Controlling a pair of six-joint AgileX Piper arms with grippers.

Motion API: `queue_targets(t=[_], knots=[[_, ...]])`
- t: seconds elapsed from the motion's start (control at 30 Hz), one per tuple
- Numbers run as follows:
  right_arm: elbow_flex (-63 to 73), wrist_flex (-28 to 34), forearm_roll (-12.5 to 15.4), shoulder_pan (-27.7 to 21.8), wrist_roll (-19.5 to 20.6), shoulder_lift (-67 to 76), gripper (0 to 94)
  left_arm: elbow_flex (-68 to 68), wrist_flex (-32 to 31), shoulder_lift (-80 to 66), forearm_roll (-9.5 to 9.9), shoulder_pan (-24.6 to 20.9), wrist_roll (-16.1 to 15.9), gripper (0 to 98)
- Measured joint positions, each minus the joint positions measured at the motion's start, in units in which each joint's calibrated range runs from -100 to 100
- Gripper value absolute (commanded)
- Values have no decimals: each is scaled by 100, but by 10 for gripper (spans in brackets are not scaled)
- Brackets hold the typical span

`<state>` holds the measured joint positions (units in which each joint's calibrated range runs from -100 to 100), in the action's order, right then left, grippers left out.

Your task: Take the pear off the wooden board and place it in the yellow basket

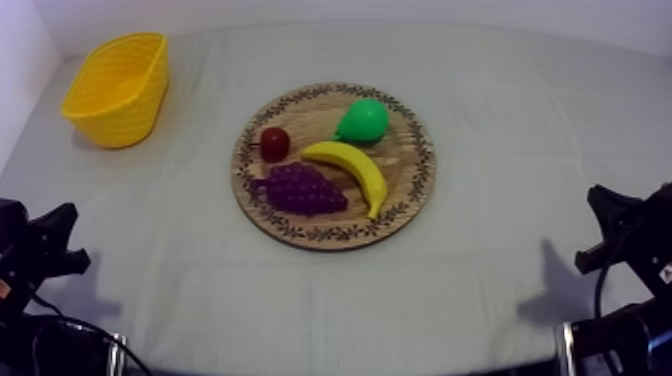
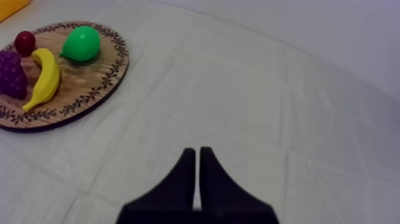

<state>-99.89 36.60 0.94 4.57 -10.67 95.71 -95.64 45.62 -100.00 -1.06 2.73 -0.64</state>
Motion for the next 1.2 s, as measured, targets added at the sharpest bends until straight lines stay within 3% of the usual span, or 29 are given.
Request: queue_targets(t=[0.5,0.73,0.97,1.07,1.2], knots=[[0,0,0,0,-5,0,4,0,0,0,0,-4,-12,0],[0,0,0,0,-2,0,4,-7,-42,0,11,49,-269,0],[0,0,0,0,4,0,4,18,-71,0,-7,337,17,1],[0,0,0,0,1,0,4,18,-218,0,-113,547,27,1],[0,0,0,0,1,0,4,28,-475,81,-467,853,-213,1]])
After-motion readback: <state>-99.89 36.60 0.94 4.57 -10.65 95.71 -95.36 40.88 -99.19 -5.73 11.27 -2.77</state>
